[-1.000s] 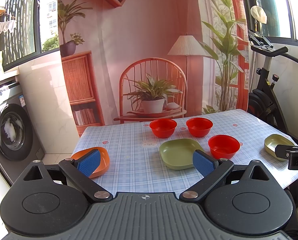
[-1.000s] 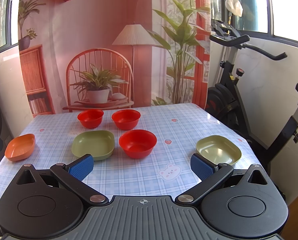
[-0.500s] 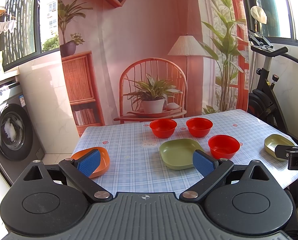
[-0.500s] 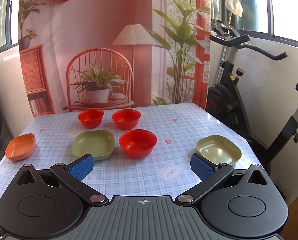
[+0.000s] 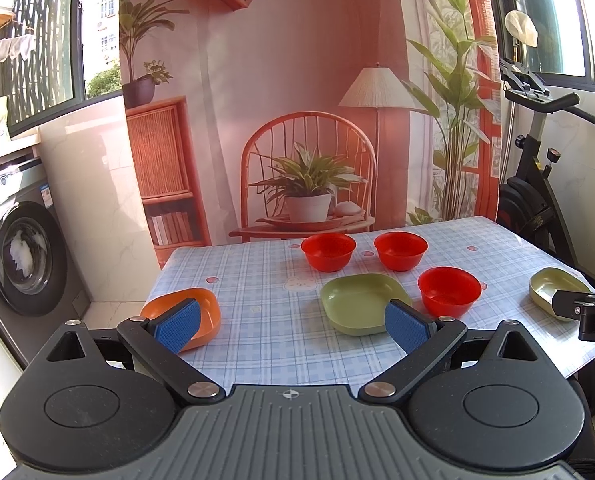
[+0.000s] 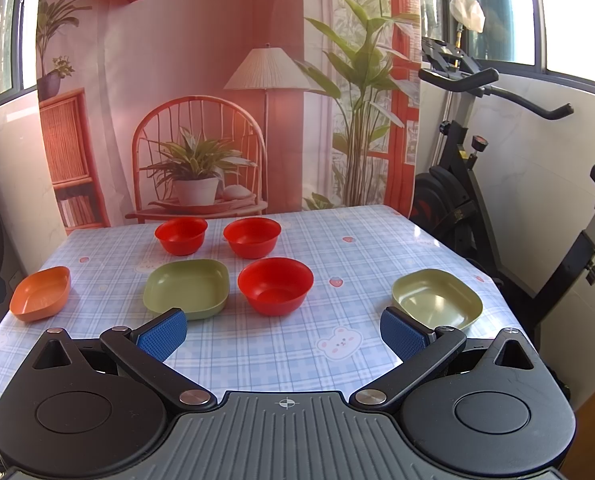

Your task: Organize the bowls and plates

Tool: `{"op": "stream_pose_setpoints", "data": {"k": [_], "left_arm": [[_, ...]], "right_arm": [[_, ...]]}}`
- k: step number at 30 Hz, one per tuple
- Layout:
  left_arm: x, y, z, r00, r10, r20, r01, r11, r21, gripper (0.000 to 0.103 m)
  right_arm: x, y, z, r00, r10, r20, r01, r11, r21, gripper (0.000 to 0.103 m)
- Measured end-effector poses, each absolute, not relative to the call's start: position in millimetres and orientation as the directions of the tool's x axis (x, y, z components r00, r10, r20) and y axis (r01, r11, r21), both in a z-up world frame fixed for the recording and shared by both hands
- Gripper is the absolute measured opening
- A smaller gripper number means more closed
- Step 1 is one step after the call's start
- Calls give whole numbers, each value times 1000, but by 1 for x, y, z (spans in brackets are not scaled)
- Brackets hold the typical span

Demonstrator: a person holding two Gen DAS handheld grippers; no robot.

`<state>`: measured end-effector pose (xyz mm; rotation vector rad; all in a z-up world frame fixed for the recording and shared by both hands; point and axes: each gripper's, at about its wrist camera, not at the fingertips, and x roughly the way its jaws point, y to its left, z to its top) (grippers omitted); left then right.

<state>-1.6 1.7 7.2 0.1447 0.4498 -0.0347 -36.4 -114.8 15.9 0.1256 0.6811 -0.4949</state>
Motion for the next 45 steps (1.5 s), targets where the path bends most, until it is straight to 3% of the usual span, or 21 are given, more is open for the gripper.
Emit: {"op": "stream_pose_setpoints", "data": {"k": [8, 19, 24, 28, 31, 35, 38, 40, 42, 45], "left_arm": [[18, 5, 16, 909, 28, -416, 51, 983, 178, 100], [101, 52, 59, 935, 120, -334, -50, 976, 211, 99], [140, 82, 73, 927, 145, -345, -89, 981, 173, 99], [169, 102, 71, 922, 196, -333, -122, 965, 230, 99], [188, 119, 65, 910, 231, -345, -150, 958, 246, 88], [202, 150, 48, 894, 255, -369, -186, 959, 212, 86], [218, 162, 23, 860, 299, -414, -190, 939, 285, 81], [229, 172, 5, 834, 301, -462, -173, 939, 298, 72], [237, 184, -11, 814, 291, -502, -165, 946, 280, 71], [250, 203, -37, 778, 315, -543, -178, 940, 291, 70]], "right_arm": [[-34, -116, 29, 694, -379, -613, 438, 897, -59, 103], [62, -141, 55, 831, -265, -490, 317, 948, 24, 103], [115, -132, 48, 849, -214, -483, 261, 965, 31, 103], [157, -125, 36, 858, -173, -484, 220, 975, 41, 103], [184, -122, 23, 860, -128, -493, 193, 978, 82, 102], [215, -109, -2, 854, -72, -515, 167, 976, 140, 101], [236, -94, -26, 841, -42, -540, 146, 977, 153, 90], [249, -84, -42, 829, -11, -559, 128, 977, 170, 83], [265, -69, -60, 810, 30, -586, 99, 977, 187, 81], [287, -48, -82, 784, 84, -615, 49, 979, 196, 67]]}}
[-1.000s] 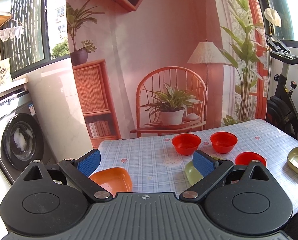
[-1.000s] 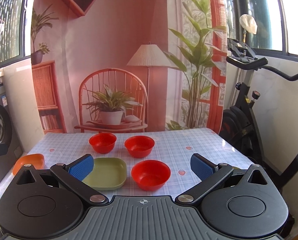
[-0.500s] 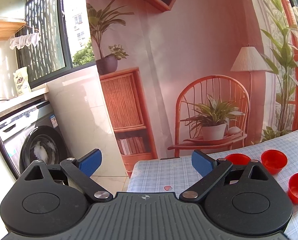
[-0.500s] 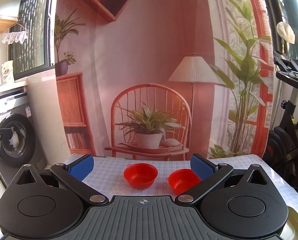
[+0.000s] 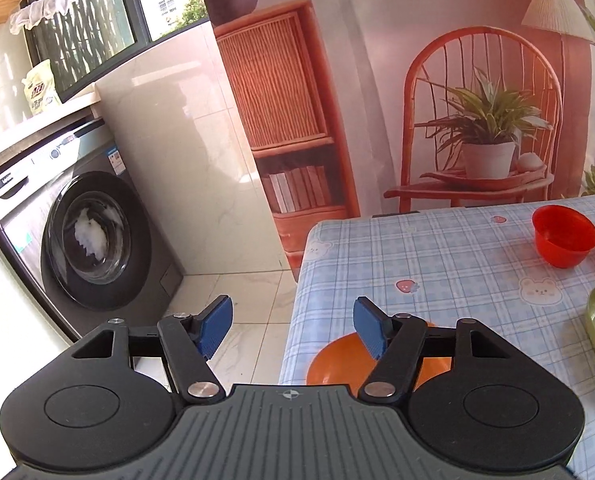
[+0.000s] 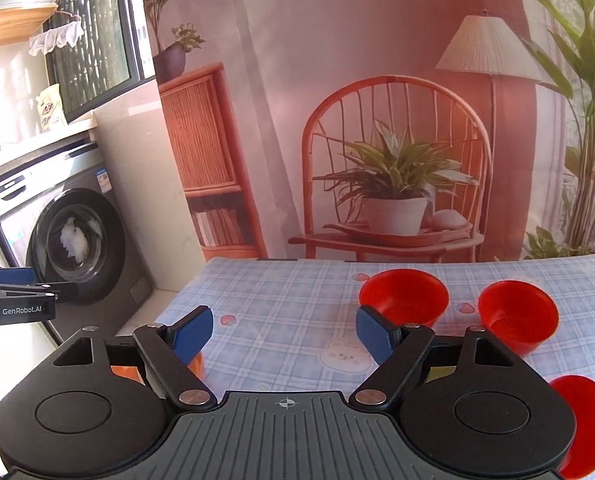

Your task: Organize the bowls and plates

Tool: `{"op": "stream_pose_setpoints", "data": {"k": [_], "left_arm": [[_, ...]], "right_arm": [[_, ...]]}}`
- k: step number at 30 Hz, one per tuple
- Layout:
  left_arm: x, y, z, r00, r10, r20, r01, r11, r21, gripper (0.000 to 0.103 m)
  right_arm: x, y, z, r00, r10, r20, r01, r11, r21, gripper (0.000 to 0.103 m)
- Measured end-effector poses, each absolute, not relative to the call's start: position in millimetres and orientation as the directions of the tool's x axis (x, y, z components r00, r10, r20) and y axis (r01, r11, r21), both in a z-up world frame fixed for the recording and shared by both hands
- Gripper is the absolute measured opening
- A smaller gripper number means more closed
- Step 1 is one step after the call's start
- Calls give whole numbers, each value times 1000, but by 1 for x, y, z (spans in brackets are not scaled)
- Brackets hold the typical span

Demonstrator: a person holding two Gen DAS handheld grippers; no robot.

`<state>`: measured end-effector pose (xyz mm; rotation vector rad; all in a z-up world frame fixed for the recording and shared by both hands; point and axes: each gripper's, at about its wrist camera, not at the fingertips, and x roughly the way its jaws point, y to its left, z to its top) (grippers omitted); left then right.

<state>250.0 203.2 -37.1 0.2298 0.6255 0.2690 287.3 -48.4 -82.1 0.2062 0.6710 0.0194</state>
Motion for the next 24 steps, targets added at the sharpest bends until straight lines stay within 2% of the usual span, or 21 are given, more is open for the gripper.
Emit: {"op": "stream_pose_setpoints", "data": {"k": [7, 15, 20, 24], "left_arm": [[268, 239, -91, 716, 270, -643, -131, 958, 257, 68], [278, 257, -125, 667, 238, -706, -139, 971, 196, 68], [279, 256, -139, 642, 205, -739, -124, 979, 164, 57], [282, 251, -146, 626, 209, -751, -118, 978, 173, 55]], "right_arm": [[325, 2, -125, 723, 177, -668, -42, 976, 214, 59], [342, 36, -168, 608, 230, -760, -69, 969, 238, 52], [347, 41, -187, 549, 235, -802, -71, 969, 236, 45], [352, 36, -197, 508, 255, -823, -69, 964, 257, 39]]}}
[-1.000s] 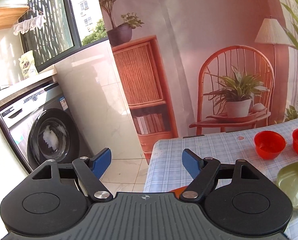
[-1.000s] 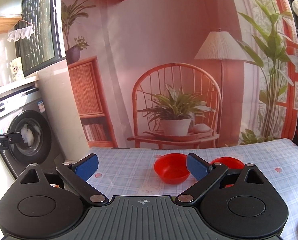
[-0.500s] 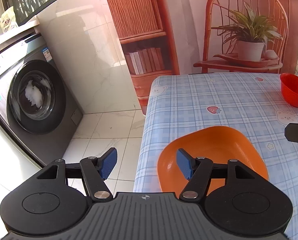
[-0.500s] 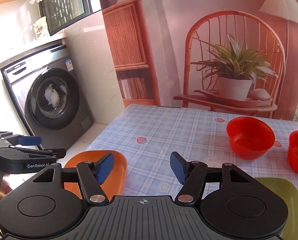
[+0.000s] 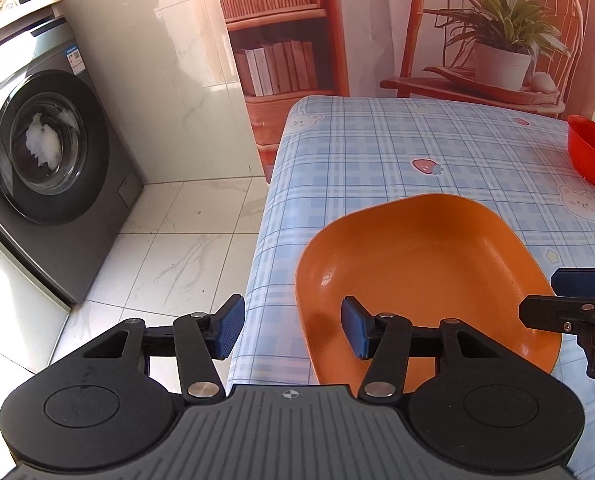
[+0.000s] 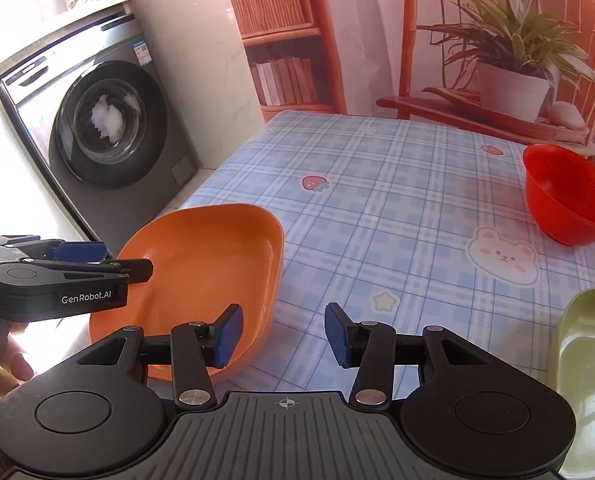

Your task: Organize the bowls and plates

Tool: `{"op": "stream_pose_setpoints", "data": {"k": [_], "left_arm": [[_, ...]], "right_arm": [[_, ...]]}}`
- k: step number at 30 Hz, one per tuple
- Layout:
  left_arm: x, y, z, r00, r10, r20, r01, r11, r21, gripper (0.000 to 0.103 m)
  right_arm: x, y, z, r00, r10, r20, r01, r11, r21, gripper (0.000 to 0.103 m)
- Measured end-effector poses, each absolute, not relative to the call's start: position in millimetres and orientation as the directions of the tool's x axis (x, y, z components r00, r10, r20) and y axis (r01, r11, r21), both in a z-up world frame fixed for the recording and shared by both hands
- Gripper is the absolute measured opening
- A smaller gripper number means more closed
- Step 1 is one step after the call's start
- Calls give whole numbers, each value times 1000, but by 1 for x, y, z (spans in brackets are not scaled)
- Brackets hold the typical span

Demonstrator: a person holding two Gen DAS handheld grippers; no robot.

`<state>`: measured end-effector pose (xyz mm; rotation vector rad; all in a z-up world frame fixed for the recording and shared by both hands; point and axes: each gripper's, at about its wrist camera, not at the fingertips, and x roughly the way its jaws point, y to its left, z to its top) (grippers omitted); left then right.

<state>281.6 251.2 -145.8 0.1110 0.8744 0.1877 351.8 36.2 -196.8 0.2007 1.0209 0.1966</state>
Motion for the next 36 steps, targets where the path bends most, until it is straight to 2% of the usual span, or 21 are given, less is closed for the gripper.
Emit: {"op": "stream_pose_setpoints", "data": {"k": [4, 10, 13, 16, 20, 36], "left_arm": [[283, 249, -148, 621, 192, -760, -109, 981, 159, 49], [284, 239, -146, 623, 166, -765, -75, 985, 153, 25], [282, 233, -147, 624, 164, -764, -60, 985, 162, 25], [280, 231, -148, 625, 161, -763, -56, 985, 162, 24], [277, 228, -147, 617, 144, -774, -47, 988, 145, 17], [274, 170, -105, 667, 102, -738, 18, 988, 154, 18]], "right_arm": [[353, 34, -202, 484, 268, -833, -62, 960, 272, 37], [353, 33, -201, 466, 296, -834, -61, 951, 304, 28], [351, 34, -199, 462, 317, -828, -67, 944, 324, 13], [347, 34, -198, 463, 308, -831, -60, 946, 318, 13], [345, 27, -196, 461, 305, -834, -23, 943, 332, 13], [310, -26, -151, 574, 248, -781, 93, 927, 363, 13]]}}
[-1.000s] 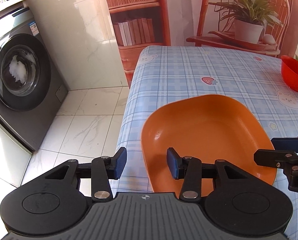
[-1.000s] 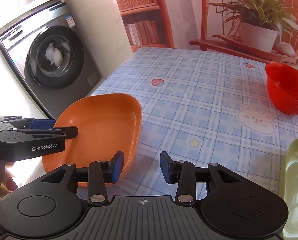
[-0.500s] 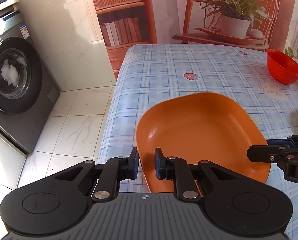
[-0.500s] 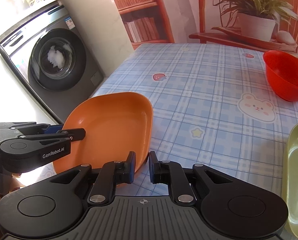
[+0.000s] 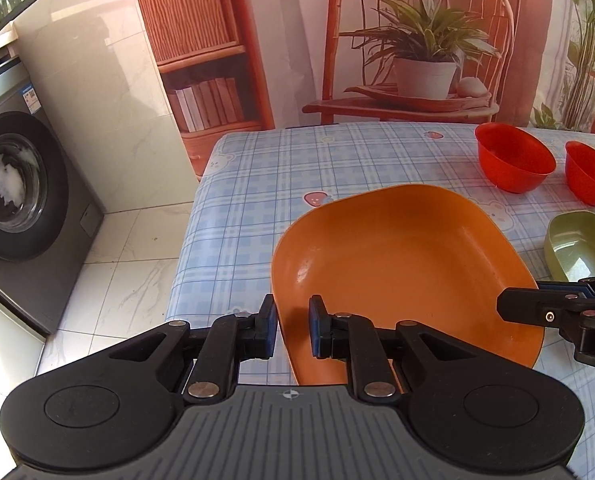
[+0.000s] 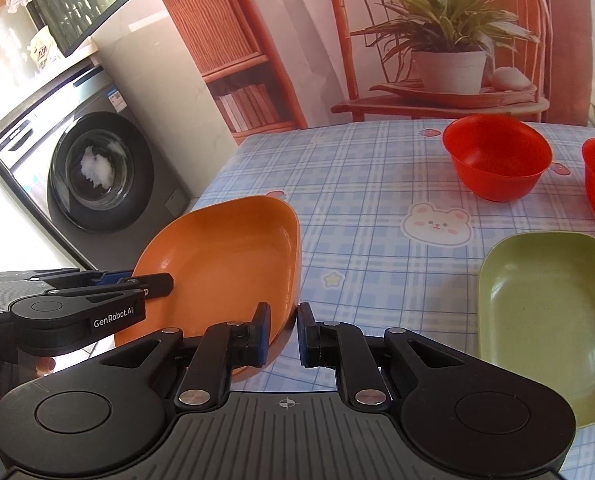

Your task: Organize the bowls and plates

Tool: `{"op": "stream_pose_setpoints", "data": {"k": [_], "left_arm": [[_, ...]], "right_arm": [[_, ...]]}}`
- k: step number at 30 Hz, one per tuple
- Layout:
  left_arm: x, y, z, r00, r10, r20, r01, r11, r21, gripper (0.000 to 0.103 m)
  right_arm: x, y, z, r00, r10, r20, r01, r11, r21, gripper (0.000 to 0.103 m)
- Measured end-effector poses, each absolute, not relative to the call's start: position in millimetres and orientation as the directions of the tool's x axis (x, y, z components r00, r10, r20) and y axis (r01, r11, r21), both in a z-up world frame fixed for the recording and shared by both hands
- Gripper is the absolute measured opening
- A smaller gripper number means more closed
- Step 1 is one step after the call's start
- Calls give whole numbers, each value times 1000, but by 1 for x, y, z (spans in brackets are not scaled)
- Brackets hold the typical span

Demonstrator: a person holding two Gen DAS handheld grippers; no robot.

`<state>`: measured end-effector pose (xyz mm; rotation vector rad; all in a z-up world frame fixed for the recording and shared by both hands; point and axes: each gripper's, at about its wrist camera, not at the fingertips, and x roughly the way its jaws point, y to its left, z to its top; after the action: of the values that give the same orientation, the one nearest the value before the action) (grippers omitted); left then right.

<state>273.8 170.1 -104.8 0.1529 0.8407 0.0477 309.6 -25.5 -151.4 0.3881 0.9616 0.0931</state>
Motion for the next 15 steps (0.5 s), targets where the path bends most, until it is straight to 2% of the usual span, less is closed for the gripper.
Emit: {"op": "stream_pose_setpoints", "data": {"k": [15], "left_arm": [[280, 75, -93, 688, 28, -725, 146, 973, 176, 18]], "right_arm": [[262, -110, -141, 654, 135, -744, 236, 898, 371, 13]]}}
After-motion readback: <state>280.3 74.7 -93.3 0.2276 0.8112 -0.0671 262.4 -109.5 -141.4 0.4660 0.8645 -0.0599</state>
